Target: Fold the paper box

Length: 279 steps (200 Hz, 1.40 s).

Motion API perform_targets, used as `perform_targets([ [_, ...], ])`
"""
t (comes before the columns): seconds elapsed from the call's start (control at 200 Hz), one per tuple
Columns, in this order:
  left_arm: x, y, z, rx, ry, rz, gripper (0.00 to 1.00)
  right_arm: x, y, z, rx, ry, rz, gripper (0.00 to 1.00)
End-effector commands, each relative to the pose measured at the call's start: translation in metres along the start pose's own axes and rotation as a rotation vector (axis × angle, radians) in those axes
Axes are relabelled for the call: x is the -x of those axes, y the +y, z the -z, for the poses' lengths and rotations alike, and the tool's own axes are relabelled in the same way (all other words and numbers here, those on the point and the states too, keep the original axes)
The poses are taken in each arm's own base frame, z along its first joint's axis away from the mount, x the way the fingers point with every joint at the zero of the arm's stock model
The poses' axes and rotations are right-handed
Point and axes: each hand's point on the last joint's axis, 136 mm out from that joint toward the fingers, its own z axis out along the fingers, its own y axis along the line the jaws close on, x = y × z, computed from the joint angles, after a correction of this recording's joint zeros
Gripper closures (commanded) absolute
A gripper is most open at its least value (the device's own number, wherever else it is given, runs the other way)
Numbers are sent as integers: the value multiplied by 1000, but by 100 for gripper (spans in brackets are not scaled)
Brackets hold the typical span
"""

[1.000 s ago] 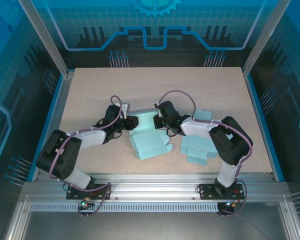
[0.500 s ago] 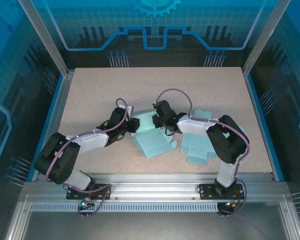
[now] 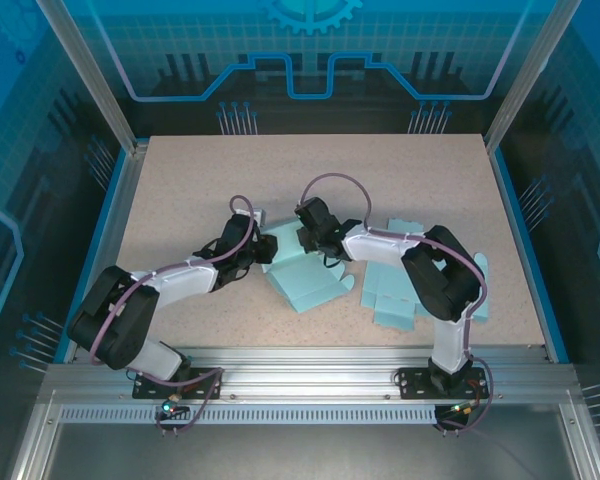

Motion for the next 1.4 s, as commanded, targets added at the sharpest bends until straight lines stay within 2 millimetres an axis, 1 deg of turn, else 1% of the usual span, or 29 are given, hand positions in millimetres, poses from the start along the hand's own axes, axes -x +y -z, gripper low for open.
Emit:
perform_targets([
  [0.0, 1, -3, 7, 3, 9, -2, 84, -34, -28, -15, -175, 112, 61, 85],
  [0.03, 2, -3, 8, 1, 7, 3, 80, -35, -29, -15, -185, 116, 63, 87],
  [0.085, 2, -4, 10, -5, 8, 14, 67, -36, -30, -14, -195, 114, 62, 91],
  [0.12, 3, -6, 11, -11, 8, 22, 59, -36, -29, -14, -194, 113, 63, 91],
  [0.145, 4, -6, 13, -15, 7, 26, 55, -36, -28, -14, -192, 110, 64, 91],
  [0.215, 3, -6, 17, -13, 13, 40, 53, -34, -28, -12, -192, 104, 62, 91],
  [0.41, -11, 8, 27, 44, 42, 69, 53, -31, -27, -12, -199, 100, 51, 91],
  [0.485, -17, 11, 26, 50, 52, 78, 55, -30, -25, -12, -191, 96, 47, 91],
  [0.61, -23, 12, 17, 45, 69, 80, 56, -28, -19, -11, -177, 88, 49, 91],
  [0.685, -23, 9, 11, 41, 73, 78, 57, -27, -15, -10, -171, 85, 56, 91],
  [0.795, -21, 6, 6, 42, 70, 63, 63, -25, -12, -7, -162, 79, 64, 91],
  [0.97, -19, 5, -2, 71, 73, 36, 65, -24, -5, -3, -150, 67, 79, 91],
  [1.066, -18, 11, -5, 130, 70, 17, 74, -23, -2, 2, -148, 57, 83, 91],
  [1.126, -18, 17, -7, 175, 69, 11, 77, -23, 0, 4, -153, 51, 90, 91],
  [1.211, -19, 27, -9, 247, 75, 12, 83, -21, 0, 8, -160, 43, 95, 90],
  [1.256, -20, 32, -10, 286, 81, 13, 87, -22, 0, 8, -165, 41, 98, 89],
  [1.316, -22, 38, -11, 327, 88, 15, 95, -23, -1, 7, -177, 43, 101, 87],
  [1.356, -24, 39, -13, 335, 94, 21, 99, -23, -3, 6, -195, 45, 105, 86],
  [1.391, -25, 38, -14, 332, 98, 25, 100, -23, -6, 4, -217, 49, 112, 84],
])
